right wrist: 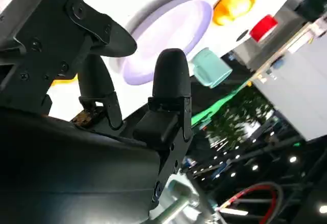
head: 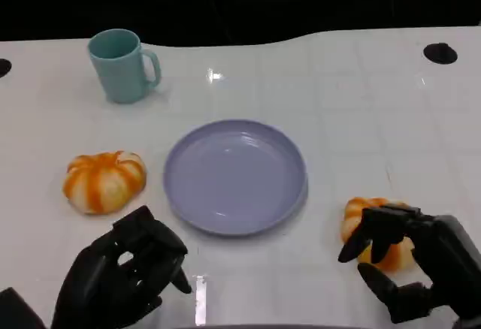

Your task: Grasp the bread from the table and place it into the plate.

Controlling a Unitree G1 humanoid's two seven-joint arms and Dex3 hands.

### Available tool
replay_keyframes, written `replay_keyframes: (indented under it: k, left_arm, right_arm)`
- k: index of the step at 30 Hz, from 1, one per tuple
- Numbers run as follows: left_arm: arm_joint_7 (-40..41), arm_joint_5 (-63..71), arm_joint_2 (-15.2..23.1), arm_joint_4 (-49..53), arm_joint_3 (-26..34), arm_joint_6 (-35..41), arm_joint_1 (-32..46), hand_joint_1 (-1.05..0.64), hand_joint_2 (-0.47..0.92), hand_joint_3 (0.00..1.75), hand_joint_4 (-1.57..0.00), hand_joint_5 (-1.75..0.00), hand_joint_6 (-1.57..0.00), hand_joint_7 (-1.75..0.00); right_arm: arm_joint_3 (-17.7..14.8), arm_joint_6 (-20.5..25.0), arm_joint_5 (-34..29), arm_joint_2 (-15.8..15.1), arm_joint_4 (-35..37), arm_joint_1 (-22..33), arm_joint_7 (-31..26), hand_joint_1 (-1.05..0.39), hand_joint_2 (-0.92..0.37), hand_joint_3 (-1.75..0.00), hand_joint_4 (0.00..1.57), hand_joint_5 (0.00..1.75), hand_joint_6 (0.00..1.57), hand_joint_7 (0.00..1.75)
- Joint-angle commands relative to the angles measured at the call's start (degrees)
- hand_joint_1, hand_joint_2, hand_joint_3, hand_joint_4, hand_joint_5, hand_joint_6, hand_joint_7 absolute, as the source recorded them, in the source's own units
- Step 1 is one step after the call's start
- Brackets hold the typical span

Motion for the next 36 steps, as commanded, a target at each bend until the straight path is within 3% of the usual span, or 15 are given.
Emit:
replay_keyframes:
  k: [1,3,6,10,15,21,28,36]
  left_arm:
    - [-0.2,0.0,0.72,0.76,0.43,-0.32,-0.18,-0.55,0.92,0.33,-0.62,-1.75,-0.55,-1.46]
    - [-0.12,0.13,0.71,1.0,0.46,-0.42,-0.37,-0.55,0.92,0.33,-0.61,-1.75,-0.55,-1.46]
    - [-0.06,0.32,0.75,1.33,0.44,-0.47,-0.68,-0.55,0.92,0.33,-0.61,-1.75,-0.56,-1.46]
    - [0.19,0.69,0.67,1.84,0.43,-0.82,-0.99,-0.56,0.92,0.34,-0.61,-1.75,-0.56,-1.46]
    - [0.2,0.59,0.5,2.21,0.41,-0.79,-1.29,-0.56,0.92,0.33,-0.61,-1.75,-0.55,-1.46]
    - [0.41,0.53,0.27,1.99,0.31,-0.47,-1.24,-0.55,0.92,0.32,-0.62,-1.75,-0.56,-1.46]
    - [0.2,0.43,0.16,2.2,0.23,-0.5,-1.27,-0.56,0.92,0.32,-0.62,-1.75,-0.56,-1.46]
    - [-0.14,0.25,0.04,2.42,0.18,-0.78,-0.84,-0.57,0.92,0.3,-0.61,-1.75,-0.57,-1.45]
  right_arm:
    - [-1.61,9.36,-0.98,-3.72,-9.87,2.05,6.67,-0.19,-0.39,-0.91,0.6,1.22,0.64,0.77]
    - [-2.06,13.46,-2.83,-4.86,-14.16,2.62,8.92,-0.23,-0.51,-0.66,0.55,1.11,0.63,0.59]
    - [-2.34,19.04,-6.9,-6.59,-19.89,3.29,11.7,-0.27,-0.66,-0.33,0.53,0.79,0.67,0.28]
    - [-2.11,25.52,-12.71,-8.71,-26.33,3.75,15.87,-0.28,-0.74,-0.08,0.49,0.4,0.65,0.06]
    - [-1.0,31.31,-20.5,-10.54,-30.54,4.13,19.51,-0.37,-0.76,-0.03,0.38,0.26,0.5,0.0]
    - [0.57,35.2,-26.37,-10.33,-32.51,4.52,20.4,-0.42,-0.75,-0.01,0.27,0.19,0.4,0.0]
    - [2.62,37.76,-29.51,-10.09,-30.66,3.39,20.34,-0.44,-0.77,-0.01,0.25,0.17,0.35,0.0]
    - [5.97,39.43,-31.71,-9.47,-23.76,0.53,18.21,-0.47,-0.78,-0.01,0.24,0.17,0.35,0.0]
